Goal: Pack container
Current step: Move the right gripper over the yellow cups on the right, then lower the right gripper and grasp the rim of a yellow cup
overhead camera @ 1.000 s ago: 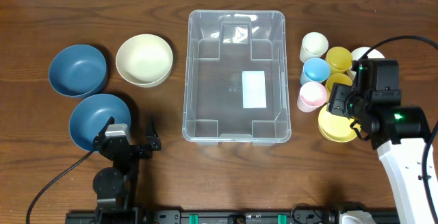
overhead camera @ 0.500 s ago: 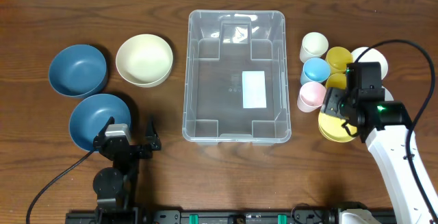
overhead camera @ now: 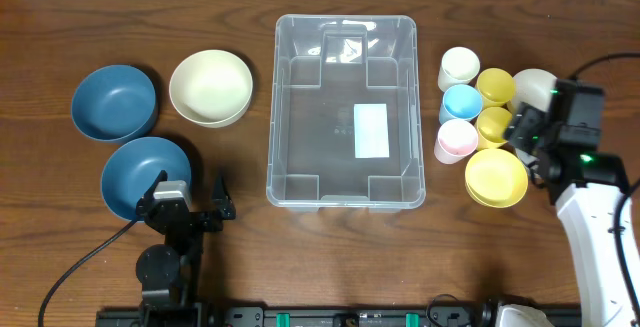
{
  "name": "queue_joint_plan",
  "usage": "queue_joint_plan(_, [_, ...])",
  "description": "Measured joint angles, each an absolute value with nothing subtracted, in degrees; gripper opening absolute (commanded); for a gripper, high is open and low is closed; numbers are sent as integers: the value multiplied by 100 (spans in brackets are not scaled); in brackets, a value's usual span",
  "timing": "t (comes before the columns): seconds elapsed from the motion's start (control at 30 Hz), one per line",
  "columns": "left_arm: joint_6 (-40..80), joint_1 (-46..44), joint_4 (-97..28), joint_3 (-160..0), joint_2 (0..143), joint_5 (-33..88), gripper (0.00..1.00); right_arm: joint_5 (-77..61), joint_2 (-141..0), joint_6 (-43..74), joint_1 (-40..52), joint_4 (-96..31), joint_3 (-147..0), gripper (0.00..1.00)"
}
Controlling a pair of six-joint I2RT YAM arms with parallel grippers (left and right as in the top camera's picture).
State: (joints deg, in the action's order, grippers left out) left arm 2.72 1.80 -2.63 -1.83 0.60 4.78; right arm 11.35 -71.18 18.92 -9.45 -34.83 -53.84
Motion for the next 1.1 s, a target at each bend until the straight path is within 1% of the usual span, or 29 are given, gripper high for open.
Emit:
queue_joint_plan(0.13, [272, 180, -263, -183, 60, 475, 98, 963, -7140, 1892, -1306, -3472, -5384, 75])
queue_joint_plan(0.33, [272, 180, -263, -183, 60, 478, 98, 526, -7675, 1841, -1319, -3190, -5387, 77])
queue_joint_plan(0.5, [272, 180, -263, -183, 60, 478, 98, 311, -8305, 1817, -1319, -3041, -5387, 76])
queue_joint_plan(0.57, [272, 180, -263, -183, 60, 475, 98, 274, -8460, 1804, -1319, -2982, -5387, 74])
queue_joint_plan(0.6, [272, 180, -263, -183, 60, 475, 98, 255, -8517, 1785, -1317, -2971, -5387, 71])
queue_joint_plan(0.67, [272, 180, -263, -183, 60, 478, 98, 231, -8576, 1737, -1317, -2965, -5384, 61])
queue_joint_plan(0.7, [272, 180, -263, -183, 60, 475, 98, 213, -8589, 1730, -1319, -2956, -5387, 58])
queue_joint_plan(0.73, [272, 180, -263, -183, 60, 475, 98, 187, -8591, 1732, -1317, -2950, -5387, 57])
queue_joint_plan(0.9, [272, 180, -263, -183, 60, 478, 98, 71, -8591, 1737, -1306, -2908, -5387, 56])
queue_joint_plan(1.1, [272, 180, -263, -183, 60, 478, 98, -12, -8753, 1717, -1258, -2873, -5387, 59])
